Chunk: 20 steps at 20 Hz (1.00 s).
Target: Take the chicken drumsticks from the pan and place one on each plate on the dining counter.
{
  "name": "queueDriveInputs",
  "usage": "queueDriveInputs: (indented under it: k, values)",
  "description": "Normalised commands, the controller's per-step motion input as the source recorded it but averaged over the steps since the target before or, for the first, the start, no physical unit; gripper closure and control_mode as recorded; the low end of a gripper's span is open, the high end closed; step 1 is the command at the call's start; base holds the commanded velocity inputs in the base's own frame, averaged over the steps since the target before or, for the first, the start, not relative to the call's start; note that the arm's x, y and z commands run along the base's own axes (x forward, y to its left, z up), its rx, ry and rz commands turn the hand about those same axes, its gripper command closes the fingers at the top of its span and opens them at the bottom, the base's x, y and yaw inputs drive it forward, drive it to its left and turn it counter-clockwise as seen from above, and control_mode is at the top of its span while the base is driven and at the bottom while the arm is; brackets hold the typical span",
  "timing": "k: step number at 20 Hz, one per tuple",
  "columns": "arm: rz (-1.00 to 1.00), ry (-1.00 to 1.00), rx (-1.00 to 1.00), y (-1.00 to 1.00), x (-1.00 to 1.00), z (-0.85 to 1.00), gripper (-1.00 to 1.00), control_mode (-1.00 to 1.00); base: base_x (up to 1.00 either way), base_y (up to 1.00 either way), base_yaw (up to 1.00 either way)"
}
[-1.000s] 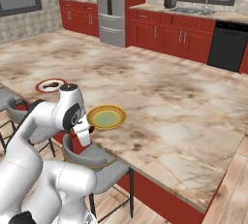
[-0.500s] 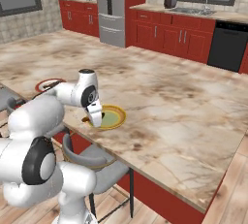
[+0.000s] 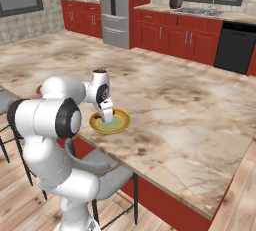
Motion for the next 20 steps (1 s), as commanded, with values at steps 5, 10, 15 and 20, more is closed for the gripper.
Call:
queueDriveInputs:
  k: [5,10,15,20]
  values:
    - [0.0,0.0,0.0,0.0,0.68,-0.63,1.0,-1.0,0.0,0.0,0.0]
    - [0.0,0.0,0.0,0.0,0.6,-0.51,1.0,-1.0,0.0,0.0,0.0]
    - [0.01,-0.02,0.0,0.0,0.08,-0.14,-1.0,-1.0,0.0,0.0,0.0]
    - [0.0,0.0,0.0,0.0,0.0,-0.06,-1.0,-1.0,0.0,0.0,0.0]
